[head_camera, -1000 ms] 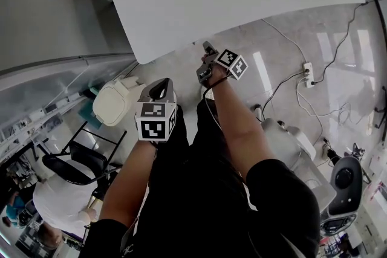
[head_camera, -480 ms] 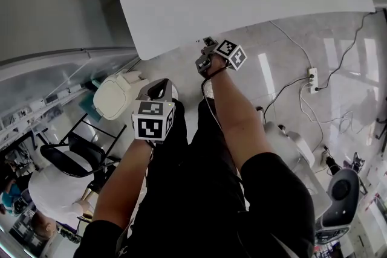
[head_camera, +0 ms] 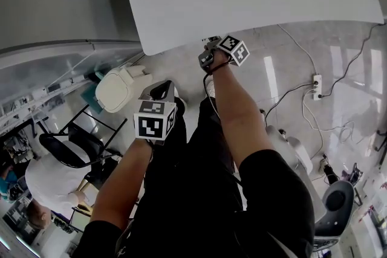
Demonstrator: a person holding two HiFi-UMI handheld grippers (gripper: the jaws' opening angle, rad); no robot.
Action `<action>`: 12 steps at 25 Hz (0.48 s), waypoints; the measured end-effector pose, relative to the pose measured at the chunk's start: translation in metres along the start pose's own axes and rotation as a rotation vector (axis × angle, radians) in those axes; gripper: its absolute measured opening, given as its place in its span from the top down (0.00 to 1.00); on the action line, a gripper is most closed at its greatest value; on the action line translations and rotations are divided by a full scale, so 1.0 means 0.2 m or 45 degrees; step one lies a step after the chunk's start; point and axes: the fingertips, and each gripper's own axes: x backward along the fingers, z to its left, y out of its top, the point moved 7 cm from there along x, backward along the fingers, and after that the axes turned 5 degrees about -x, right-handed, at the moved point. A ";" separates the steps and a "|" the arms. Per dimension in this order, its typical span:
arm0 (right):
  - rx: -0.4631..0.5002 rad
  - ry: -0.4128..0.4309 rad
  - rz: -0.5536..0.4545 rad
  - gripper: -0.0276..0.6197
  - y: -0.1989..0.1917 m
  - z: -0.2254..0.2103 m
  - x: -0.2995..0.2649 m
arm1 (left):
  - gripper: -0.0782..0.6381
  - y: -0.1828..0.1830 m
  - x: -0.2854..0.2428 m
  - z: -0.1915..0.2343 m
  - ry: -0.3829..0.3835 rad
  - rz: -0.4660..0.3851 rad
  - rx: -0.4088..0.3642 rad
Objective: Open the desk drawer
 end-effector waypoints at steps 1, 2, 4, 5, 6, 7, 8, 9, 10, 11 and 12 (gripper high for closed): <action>-0.020 0.006 -0.004 0.92 0.00 0.00 0.00 | 0.89 0.00 0.00 0.00 0.001 0.000 0.002; -0.050 0.018 -0.010 0.93 0.00 0.00 0.01 | 0.89 -0.01 0.01 0.00 0.003 0.001 0.005; -0.087 0.037 -0.019 0.93 -0.01 0.00 0.02 | 0.89 -0.02 0.01 0.00 0.005 0.006 0.014; -0.088 0.032 -0.017 0.93 -0.01 0.00 0.02 | 0.89 -0.02 0.02 0.00 0.005 0.009 0.018; -0.086 0.024 -0.013 0.93 -0.02 0.00 0.03 | 0.89 -0.03 0.02 0.00 0.007 0.010 0.020; -0.088 0.016 -0.010 0.93 -0.03 -0.01 0.03 | 0.89 -0.03 0.02 0.00 0.009 0.011 0.021; -0.094 0.010 -0.010 0.93 -0.04 -0.01 0.04 | 0.89 -0.03 0.03 0.01 0.011 0.009 0.021; -0.101 0.006 -0.014 0.93 -0.05 -0.02 0.05 | 0.89 -0.03 0.03 0.01 0.012 0.007 0.021; -0.105 0.003 -0.018 0.93 -0.06 -0.03 0.06 | 0.89 -0.03 0.03 0.01 0.013 0.004 0.020; -0.106 0.001 -0.018 0.93 -0.06 -0.04 0.07 | 0.89 -0.02 0.04 0.02 0.013 0.001 0.019; -0.104 0.000 -0.014 0.93 -0.06 -0.05 0.08 | 0.89 -0.02 0.04 0.02 0.014 -0.002 0.018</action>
